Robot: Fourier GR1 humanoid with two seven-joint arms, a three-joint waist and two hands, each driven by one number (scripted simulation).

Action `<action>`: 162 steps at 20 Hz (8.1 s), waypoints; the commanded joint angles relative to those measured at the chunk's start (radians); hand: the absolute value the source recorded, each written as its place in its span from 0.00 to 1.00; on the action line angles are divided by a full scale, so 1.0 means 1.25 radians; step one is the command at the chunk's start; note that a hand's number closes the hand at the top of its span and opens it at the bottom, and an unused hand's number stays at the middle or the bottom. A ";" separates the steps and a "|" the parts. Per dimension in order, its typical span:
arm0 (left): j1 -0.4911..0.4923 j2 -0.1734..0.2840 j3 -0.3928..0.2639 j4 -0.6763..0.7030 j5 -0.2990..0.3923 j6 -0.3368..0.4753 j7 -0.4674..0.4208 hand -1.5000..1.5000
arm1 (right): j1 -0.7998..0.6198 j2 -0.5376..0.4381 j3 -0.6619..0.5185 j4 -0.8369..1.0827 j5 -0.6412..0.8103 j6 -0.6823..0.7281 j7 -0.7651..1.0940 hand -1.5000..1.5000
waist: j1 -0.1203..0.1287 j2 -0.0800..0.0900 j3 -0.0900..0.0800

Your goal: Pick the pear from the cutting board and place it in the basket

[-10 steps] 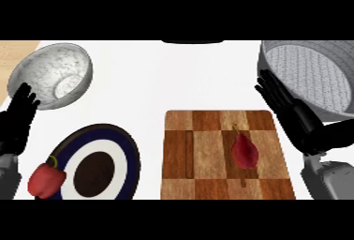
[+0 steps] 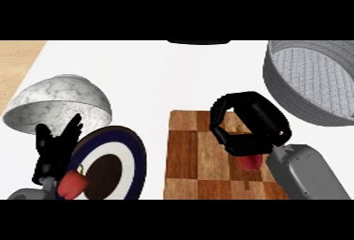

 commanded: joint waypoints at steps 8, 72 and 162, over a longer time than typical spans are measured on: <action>0.093 -0.026 -0.034 0.003 -0.009 -0.013 0.015 0.50 | -0.063 -0.058 0.147 -0.081 0.428 -0.181 0.144 0.00 | -0.040 -0.015 -0.008; 0.126 -0.105 0.028 -0.088 -0.119 -0.036 0.075 0.50 | -0.034 -0.239 0.049 -0.086 0.725 0.363 0.232 0.00 | -0.017 -0.002 -0.004; 0.130 -0.129 0.126 -0.091 -0.172 -0.176 0.079 0.50 | 0.069 -0.780 -0.531 0.176 -0.165 0.247 -0.007 1.00 | 0.007 0.003 -0.005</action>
